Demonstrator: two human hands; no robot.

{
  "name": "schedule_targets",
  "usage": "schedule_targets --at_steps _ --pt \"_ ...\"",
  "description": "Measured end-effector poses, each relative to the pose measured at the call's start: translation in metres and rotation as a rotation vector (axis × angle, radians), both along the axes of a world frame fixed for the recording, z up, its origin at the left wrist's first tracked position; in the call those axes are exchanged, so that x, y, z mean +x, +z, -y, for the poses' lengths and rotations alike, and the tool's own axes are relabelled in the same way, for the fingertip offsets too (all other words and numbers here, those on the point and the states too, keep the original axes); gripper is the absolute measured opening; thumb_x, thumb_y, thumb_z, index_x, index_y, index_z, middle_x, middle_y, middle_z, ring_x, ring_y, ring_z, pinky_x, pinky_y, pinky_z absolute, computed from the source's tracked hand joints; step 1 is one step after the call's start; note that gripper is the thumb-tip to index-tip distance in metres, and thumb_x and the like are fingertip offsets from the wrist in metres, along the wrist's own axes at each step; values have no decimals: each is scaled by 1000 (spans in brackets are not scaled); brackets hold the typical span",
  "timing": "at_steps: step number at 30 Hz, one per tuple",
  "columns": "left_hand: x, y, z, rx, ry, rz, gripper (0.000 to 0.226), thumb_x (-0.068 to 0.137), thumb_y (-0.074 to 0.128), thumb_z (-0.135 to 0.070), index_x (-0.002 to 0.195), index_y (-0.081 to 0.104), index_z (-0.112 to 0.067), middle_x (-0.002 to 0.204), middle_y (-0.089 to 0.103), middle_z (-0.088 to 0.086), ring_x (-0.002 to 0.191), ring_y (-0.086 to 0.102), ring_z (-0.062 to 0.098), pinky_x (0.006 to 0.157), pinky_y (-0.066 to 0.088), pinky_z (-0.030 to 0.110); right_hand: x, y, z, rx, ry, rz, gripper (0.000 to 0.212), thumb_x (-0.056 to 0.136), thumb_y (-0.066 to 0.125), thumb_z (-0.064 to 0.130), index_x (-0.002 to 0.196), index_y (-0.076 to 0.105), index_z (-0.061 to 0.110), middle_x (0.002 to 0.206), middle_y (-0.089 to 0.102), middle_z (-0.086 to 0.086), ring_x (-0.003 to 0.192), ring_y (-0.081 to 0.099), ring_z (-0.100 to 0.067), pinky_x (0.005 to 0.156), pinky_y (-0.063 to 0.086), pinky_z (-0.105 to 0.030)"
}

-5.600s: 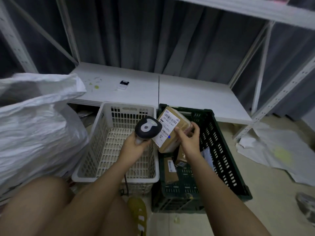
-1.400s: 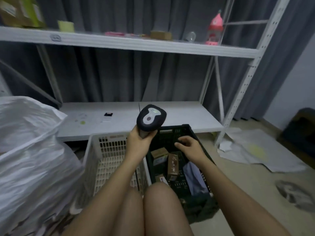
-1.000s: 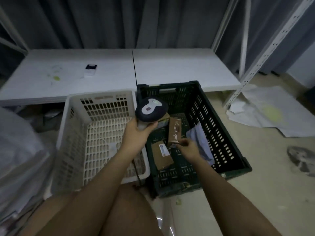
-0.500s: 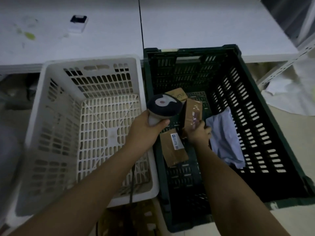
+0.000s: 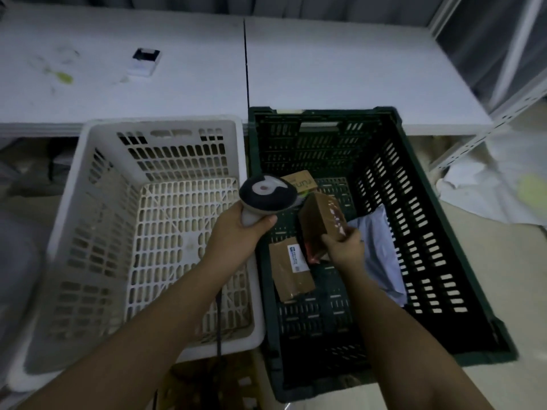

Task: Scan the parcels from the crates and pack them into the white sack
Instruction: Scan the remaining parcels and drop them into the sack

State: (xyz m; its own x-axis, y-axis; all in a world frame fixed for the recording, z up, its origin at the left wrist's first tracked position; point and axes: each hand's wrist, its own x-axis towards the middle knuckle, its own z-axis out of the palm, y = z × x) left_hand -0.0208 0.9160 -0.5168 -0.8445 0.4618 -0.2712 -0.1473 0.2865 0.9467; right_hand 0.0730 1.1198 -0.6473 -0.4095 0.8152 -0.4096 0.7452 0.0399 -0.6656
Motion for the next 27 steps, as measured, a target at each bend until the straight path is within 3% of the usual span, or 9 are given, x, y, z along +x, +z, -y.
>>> schedule_targets --at_steps 2,5,10,12,15,18,20,24,27 --pt "6 15 5 41 42 -16 35 86 68 -19 115 52 -32 98 58 -19 86 55 -4 75 43 10 13 24 5 30 -4 -104 66 79 75 30 133 42 9 130 51 -19 106 57 -36 85 49 -43" --pt "20 40 16 96 97 -25 33 87 68 -16 115 54 -26 96 58 -17 86 55 0 76 43 15 33 65 19 103 -6 -279 67 77 76 21 133 42 8 127 53 -17 100 57 -28 80 47 -36" --pt "47 72 49 161 174 -64 32 85 70 -12 112 57 -22 100 64 -8 98 60 12 81 45 21 69 132 66 129 172 -491 93 68 73 39 147 28 21 141 43 -5 125 49 -22 96 49 -40" --pt "56 82 65 171 217 -69 33 85 70 -11 113 55 -21 104 63 -4 98 59 14 83 45 25 79 153 86 245 317 -465 94 74 77 32 150 24 19 145 36 -4 130 39 -16 99 43 -31" --pt "66 91 89 158 278 -94 38 85 69 -11 119 54 -19 104 60 -3 99 57 15 86 44 29 87 171 115 515 554 -366 88 80 75 19 151 23 9 143 31 -11 123 30 -14 86 30 -14" --pt "70 91 111 116 323 -115 42 85 70 -12 124 55 -10 108 59 0 102 56 18 90 44 31 92 162 142 789 800 -179 80 74 75 18 143 35 9 133 39 -18 118 43 -36 82 46 -36" --pt "70 88 121 114 330 -114 37 85 70 -13 119 56 -13 106 60 1 101 57 18 88 43 30 96 148 151 881 869 -93 82 65 78 17 137 39 11 121 43 -18 108 47 -41 78 50 -41" --pt "65 84 125 122 317 -77 31 84 70 -11 110 54 -18 102 62 0 95 58 16 83 42 27 100 136 156 822 866 -120 70 71 76 37 131 50 13 114 47 -17 107 42 -34 82 51 -41" --pt "61 79 122 102 282 -61 30 84 70 -13 111 56 -17 103 63 1 95 59 15 78 43 22 93 141 161 632 681 -238 48 90 49 49 121 63 14 114 50 -12 110 40 -26 86 43 -36"
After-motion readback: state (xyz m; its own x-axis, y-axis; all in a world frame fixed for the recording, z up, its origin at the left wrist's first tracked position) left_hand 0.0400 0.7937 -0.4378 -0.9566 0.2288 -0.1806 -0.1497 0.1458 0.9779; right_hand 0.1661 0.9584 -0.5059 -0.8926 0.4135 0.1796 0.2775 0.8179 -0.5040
